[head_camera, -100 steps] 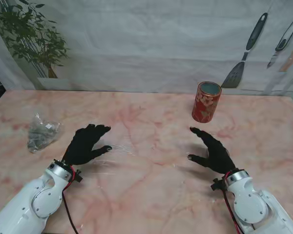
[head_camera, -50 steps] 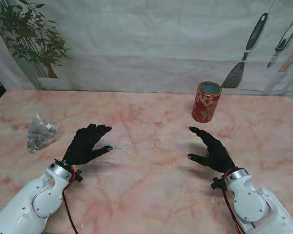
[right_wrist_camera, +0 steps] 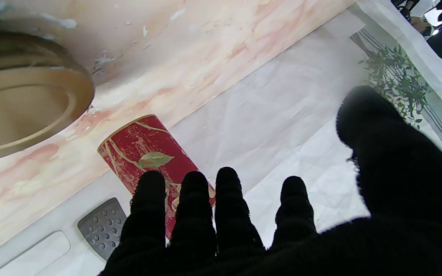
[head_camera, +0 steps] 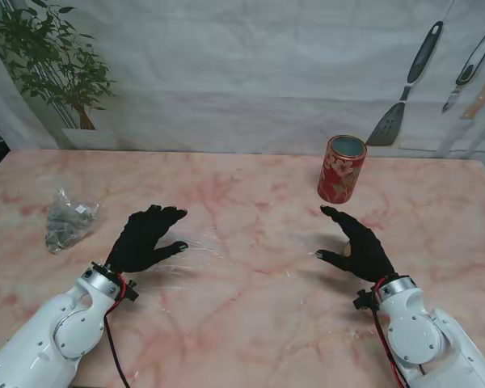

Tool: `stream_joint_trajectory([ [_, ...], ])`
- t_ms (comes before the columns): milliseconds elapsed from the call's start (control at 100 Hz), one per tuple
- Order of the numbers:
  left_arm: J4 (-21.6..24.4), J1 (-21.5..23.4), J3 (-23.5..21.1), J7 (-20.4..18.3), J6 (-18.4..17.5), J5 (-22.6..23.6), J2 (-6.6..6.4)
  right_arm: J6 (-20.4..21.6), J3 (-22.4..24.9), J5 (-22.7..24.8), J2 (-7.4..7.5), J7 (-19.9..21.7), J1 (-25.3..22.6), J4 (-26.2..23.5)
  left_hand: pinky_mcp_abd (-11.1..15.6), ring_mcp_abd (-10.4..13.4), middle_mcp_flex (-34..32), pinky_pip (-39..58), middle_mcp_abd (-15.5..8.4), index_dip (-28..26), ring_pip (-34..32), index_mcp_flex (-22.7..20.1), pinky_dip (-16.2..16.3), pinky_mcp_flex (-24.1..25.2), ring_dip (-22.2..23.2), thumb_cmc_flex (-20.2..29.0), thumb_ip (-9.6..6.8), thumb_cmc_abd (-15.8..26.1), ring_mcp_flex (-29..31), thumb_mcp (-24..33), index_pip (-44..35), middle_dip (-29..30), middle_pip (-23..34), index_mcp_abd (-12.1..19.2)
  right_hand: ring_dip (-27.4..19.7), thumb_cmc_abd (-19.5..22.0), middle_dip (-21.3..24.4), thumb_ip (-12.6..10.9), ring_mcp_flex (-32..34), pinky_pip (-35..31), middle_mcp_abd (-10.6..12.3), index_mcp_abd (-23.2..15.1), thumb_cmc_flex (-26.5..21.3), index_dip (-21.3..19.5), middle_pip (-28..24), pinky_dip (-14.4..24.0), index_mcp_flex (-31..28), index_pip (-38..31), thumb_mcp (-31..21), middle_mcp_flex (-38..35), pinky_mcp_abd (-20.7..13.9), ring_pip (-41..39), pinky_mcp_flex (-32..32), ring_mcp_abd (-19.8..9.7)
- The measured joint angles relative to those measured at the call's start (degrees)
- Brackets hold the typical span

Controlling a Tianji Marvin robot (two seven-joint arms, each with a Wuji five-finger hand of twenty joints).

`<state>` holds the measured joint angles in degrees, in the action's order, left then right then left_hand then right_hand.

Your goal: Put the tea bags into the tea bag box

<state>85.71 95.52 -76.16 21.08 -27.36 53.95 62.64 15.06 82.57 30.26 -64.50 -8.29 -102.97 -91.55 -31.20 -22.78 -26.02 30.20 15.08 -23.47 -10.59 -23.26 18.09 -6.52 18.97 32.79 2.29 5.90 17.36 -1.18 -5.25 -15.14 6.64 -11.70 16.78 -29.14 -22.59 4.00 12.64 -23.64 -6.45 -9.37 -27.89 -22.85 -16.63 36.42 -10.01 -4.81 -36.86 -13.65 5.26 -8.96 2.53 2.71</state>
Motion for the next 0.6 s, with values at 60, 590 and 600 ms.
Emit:
stream_joint_trajectory([
  [60,-0.01,-0.05,0.02,-0.12,-0.08,-0.05,0.00,-0.49,0.30,0.30,-0.04,0.32,0.00,-0.17,0.00,0.00,0.00,0.00,0.00,0.00,0.00,0.00,0.00,0.00,0.00,0.00,0.00,0.00,0.00,0.00,0.00,0.00,0.00,0.00,0.12,0.00,-0.01,0.00,0.00,0.00,-0.01,0.00,0.00,0.00,-0.02,0.00,0.00,-0.03,-0.02,-0.01,0.02,-0.48,0.09,0.00],
  [590,0.01,-0.23,-0.11,-0.75,-0.22,-0.17,-0.02,-5.72,1.86,3.09,-0.36,-1.24,2.11,-0.50,0.00,0.00,-0.01,0.00,0.00,0.00,0.00,0.00,0.00,-0.02,0.00,0.00,0.00,0.00,0.52,0.00,0.00,0.00,0.00,0.00,1.82,-0.05,-1.43,0.00,5.52,-4.29,-0.24,-1.07,-0.08,0.00,-4.35,0.05,0.00,-1.41,-4.20,-3.41,1.52,-5.39,3.62,1.37],
  [600,0.02,-0.23,-0.11,-0.77,-0.22,-0.17,-0.02,-5.87,1.90,3.16,-0.36,-1.24,2.20,-0.50,0.00,0.00,-0.01,0.00,0.00,0.00,0.00,0.00,0.00,-0.02,0.00,0.00,0.00,0.00,0.52,0.00,0.00,0.00,0.00,0.00,1.98,-0.05,-1.52,0.00,5.72,-4.40,-0.24,-1.18,-0.08,0.00,-4.39,0.05,0.00,-1.45,-4.20,-3.48,1.54,-5.97,3.71,1.37],
])
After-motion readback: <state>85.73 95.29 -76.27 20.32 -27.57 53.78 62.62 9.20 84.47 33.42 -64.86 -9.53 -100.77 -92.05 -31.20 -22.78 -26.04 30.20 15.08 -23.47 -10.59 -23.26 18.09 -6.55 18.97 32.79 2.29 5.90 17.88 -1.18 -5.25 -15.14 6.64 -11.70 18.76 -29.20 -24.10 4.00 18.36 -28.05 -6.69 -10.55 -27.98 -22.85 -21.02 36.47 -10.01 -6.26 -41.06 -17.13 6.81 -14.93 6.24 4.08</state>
